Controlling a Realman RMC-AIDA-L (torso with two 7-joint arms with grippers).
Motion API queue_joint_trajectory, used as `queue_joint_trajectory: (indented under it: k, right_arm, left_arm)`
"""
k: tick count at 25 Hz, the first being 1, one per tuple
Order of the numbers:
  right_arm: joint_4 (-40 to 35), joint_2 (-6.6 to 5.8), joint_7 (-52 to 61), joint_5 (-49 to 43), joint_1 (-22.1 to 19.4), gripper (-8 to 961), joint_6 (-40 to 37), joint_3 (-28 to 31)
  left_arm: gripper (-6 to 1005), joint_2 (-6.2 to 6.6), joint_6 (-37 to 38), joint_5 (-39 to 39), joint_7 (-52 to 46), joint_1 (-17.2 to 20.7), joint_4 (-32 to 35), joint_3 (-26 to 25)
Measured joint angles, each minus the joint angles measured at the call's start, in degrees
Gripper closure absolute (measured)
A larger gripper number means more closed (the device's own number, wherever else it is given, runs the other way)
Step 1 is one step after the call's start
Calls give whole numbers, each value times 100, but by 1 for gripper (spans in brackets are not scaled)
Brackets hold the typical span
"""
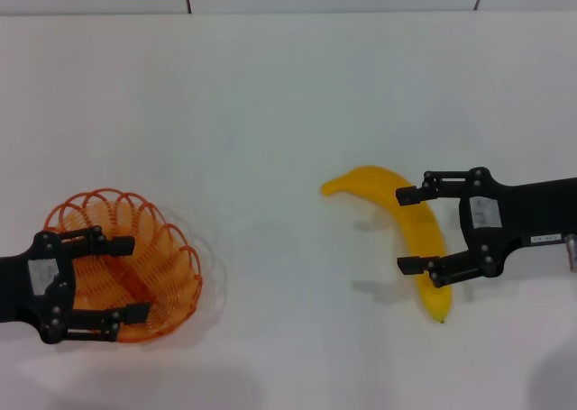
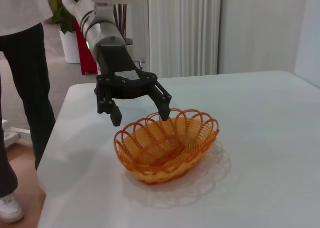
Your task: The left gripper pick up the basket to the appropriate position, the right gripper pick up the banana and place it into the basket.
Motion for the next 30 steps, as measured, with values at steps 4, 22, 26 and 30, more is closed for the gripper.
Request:
queue_joint_trajectory:
  k: [4, 22, 26, 30]
  right_arm:
    - [0, 0, -73, -1, 2, 79, 4, 0]
    - [141, 0, -471, 42, -102, 88, 24, 53]
    - [141, -1, -469, 44, -107, 90, 59, 53]
    - [141, 0, -467, 46, -107, 92, 79, 53]
  left_arm:
    - [120, 1, 0, 0, 0, -9, 0, 13]
    - [120, 31, 420, -595, -320, 125, 478, -330]
    - [120, 48, 406, -1279, -1431, 85, 1299, -859]
    - [120, 151, 109, -1341, -2727, -243, 1771, -877]
